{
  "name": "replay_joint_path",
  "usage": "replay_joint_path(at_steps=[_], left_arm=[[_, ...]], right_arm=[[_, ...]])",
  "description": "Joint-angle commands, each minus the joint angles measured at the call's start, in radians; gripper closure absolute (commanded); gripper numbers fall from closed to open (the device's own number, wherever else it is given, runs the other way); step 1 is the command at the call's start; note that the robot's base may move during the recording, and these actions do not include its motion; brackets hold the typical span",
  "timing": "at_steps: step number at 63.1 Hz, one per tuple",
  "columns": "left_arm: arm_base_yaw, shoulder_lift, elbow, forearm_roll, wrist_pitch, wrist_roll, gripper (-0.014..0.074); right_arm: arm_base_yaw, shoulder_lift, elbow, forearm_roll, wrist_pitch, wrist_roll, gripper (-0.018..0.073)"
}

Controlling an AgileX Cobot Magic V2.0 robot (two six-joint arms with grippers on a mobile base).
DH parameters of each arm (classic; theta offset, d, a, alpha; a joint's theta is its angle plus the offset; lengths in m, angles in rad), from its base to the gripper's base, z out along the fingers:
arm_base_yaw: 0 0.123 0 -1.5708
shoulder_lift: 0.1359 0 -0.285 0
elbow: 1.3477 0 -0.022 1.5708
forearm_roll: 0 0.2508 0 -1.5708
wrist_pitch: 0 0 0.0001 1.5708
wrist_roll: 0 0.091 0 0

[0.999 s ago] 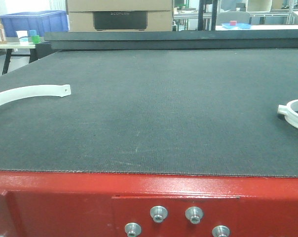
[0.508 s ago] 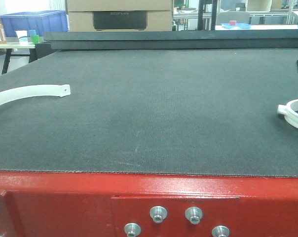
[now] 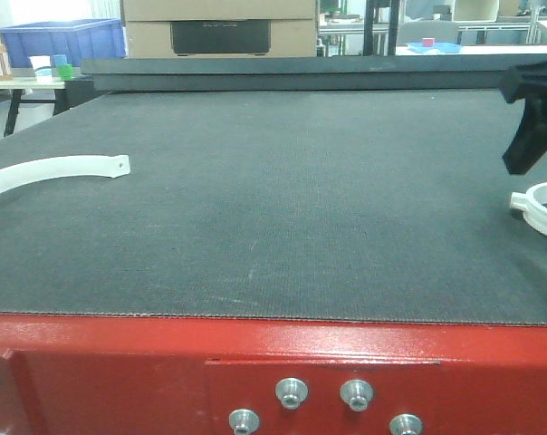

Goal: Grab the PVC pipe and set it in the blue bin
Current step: 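Position the open right gripper over the white arc's end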

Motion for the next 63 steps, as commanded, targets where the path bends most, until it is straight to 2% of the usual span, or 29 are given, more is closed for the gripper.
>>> replay_joint_path(at_steps=[1, 10, 63], left_arm=[[-0.002, -0.001, -0.009, -0.001, -0.018, -0.004, 0.0436], [-0.002, -0.001, -0.009, -0.001, -0.018, -0.004, 0.0436], [-0.002, 0.010, -0.009, -0.012, -0.054, -0.004, 0.0436]], right_arm=[[0.001, 0.005, -0.011, -0.020, -0.005, -0.009, 0.0271], [0.001, 0.007, -0.011, -0.085, -0.020, -0.009, 0.0271], [0.001, 0.133, -0.011, -0.089, -0.085, -0.024, 0.0271]])
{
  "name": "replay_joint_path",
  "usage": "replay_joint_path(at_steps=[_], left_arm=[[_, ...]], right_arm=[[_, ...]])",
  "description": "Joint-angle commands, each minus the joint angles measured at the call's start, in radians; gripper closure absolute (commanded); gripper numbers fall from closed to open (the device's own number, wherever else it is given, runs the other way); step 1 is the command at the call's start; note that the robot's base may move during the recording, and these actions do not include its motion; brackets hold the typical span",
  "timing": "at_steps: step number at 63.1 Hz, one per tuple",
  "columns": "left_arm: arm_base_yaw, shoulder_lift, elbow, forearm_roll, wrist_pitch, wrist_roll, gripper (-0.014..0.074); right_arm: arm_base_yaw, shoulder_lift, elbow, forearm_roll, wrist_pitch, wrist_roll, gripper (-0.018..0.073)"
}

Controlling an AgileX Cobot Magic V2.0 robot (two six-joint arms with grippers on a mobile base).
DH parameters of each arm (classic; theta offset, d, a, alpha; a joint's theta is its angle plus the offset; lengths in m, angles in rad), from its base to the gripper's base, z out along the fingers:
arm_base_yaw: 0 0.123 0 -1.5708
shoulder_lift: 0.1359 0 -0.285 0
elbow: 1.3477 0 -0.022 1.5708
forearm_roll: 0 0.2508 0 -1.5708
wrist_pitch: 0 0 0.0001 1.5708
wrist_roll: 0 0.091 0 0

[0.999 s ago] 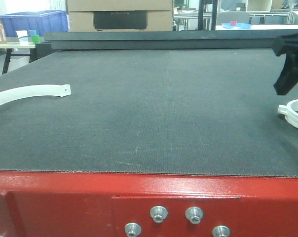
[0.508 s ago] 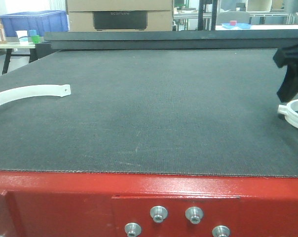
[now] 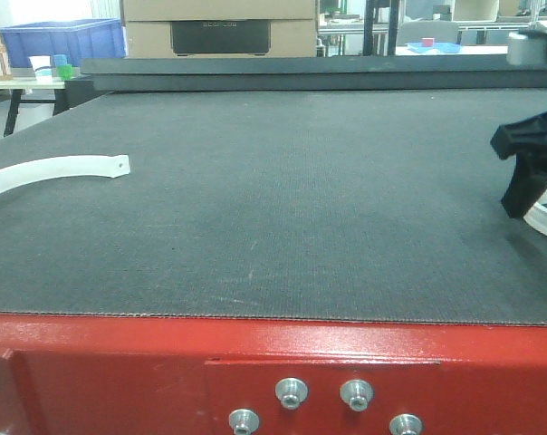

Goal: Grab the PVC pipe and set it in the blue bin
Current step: 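Position the open right gripper over the white arc's end, then close the right gripper on the white arc and lift it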

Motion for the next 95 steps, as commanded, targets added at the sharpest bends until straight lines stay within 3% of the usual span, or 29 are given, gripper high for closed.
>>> replay_joint_path(at_steps=[1, 59, 95], left_arm=[[-0.002, -0.002, -0.009, 0.000, -0.026, -0.004, 0.0436], [-0.002, -0.002, -0.009, 0.000, -0.043, -0.004, 0.0436], [-0.002, -0.002, -0.009, 0.000, -0.043, -0.004, 0.0436]], right_arm=[[0.001, 0.009, -0.009, -0.009, -0.025, -0.010, 0.0271], [0.001, 0.059, -0.009, -0.038, -0.087, -0.010, 0.0275], [0.001, 0.078, -0.009, -0.038, -0.089, -0.010, 0.0643]])
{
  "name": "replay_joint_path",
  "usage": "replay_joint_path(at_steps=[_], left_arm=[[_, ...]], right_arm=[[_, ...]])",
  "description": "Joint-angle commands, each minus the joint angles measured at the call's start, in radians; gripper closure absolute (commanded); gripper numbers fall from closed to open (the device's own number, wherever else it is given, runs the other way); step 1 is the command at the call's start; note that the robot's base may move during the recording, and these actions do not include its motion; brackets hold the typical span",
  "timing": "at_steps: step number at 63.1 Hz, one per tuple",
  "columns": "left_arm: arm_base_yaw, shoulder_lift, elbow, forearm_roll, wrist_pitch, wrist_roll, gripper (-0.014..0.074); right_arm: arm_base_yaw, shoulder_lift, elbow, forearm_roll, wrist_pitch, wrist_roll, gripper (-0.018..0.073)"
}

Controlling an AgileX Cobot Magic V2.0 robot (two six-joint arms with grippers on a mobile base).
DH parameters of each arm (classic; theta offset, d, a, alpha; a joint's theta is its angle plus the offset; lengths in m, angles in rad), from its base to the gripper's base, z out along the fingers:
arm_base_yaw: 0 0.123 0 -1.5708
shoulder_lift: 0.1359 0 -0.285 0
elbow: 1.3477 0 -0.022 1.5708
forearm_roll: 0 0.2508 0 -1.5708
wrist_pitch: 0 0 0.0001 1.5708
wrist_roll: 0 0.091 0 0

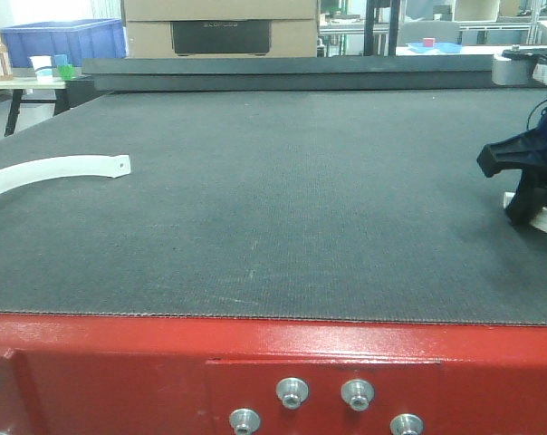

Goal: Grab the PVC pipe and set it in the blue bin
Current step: 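Close the right gripper on the white arc and lift it, then lower the open left gripper onto the other white arc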

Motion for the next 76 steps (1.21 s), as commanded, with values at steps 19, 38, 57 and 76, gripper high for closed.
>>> replay_joint_path(at_steps=[19, 38, 57, 76], left_arm=[[-0.002, -0.002, -0.009, 0.000, -0.029, -0.004, 0.0436], [-0.002, 0.034, -0.009, -0.013, -0.007, -0.004, 0.0436], [-0.002, 0.151, -0.082, -0.109, 0.023, -0.004, 0.0436], [-0.002, 0.271, -0.228, -0.088, 0.170, -0.057, 0.0436]], right_arm=[[-0.001, -0.056, 0.001, -0.006, 0.011, -0.005, 0.0721], [-0.001, -0.249, 0.001, 0.031, 0.025, -0.005, 0.0721], [-0.001, -0.472, 0.001, 0.054, 0.111, -0.005, 0.0721], [-0.001, -0.607, 0.001, 0.069, 0.156, -0.005, 0.0721]])
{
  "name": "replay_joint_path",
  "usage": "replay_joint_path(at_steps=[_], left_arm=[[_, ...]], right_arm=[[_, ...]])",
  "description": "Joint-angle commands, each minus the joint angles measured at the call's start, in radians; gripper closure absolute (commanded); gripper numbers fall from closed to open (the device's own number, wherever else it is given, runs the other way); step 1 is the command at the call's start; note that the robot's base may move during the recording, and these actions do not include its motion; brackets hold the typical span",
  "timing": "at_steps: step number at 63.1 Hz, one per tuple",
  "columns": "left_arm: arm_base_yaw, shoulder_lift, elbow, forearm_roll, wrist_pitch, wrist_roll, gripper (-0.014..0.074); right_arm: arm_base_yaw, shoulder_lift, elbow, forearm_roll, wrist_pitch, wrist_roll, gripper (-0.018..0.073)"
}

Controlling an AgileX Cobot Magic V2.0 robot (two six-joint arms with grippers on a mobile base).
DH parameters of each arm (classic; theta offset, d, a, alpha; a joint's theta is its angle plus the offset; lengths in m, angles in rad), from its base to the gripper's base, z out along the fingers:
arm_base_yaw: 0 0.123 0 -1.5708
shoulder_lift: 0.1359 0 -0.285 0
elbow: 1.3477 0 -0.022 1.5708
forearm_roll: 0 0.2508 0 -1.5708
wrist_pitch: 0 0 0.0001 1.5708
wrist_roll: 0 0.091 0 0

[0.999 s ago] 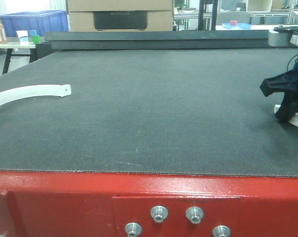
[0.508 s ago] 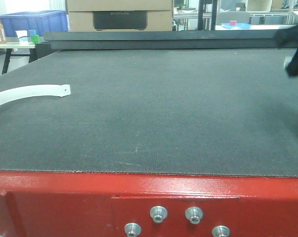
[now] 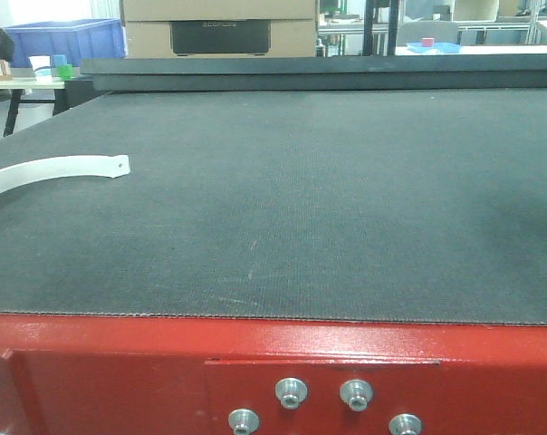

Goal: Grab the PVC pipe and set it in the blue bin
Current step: 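Lower the open left gripper onto the other white arc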

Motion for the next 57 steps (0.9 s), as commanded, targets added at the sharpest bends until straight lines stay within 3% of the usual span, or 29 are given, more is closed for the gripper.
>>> replay_joint_path(at_steps=[1, 34, 47, 57], left_arm=[[-0.002, 0.023, -0.035, -0.001, 0.012, -0.032, 0.0436], [-0.002, 0.124, -0.046, 0.030, 0.041, -0.032, 0.0430], [-0.002, 0.128, -0.046, 0.030, 0.041, -0.032, 0.0328], [-0.002, 0.131, -0.046, 0.061, 0.041, -0.032, 0.0318]], right_arm=[[-0.001, -0.036, 0.001, 0.006, 0.006, -0.005, 0.0721], [-0.001, -0.075, 0.001, 0.006, 0.056, -0.005, 0.0721], [-0.001, -0.075, 0.001, 0.006, 0.059, -0.005, 0.0721], [-0.001, -0.075, 0.001, 0.006, 0.059, -0.005, 0.0721]])
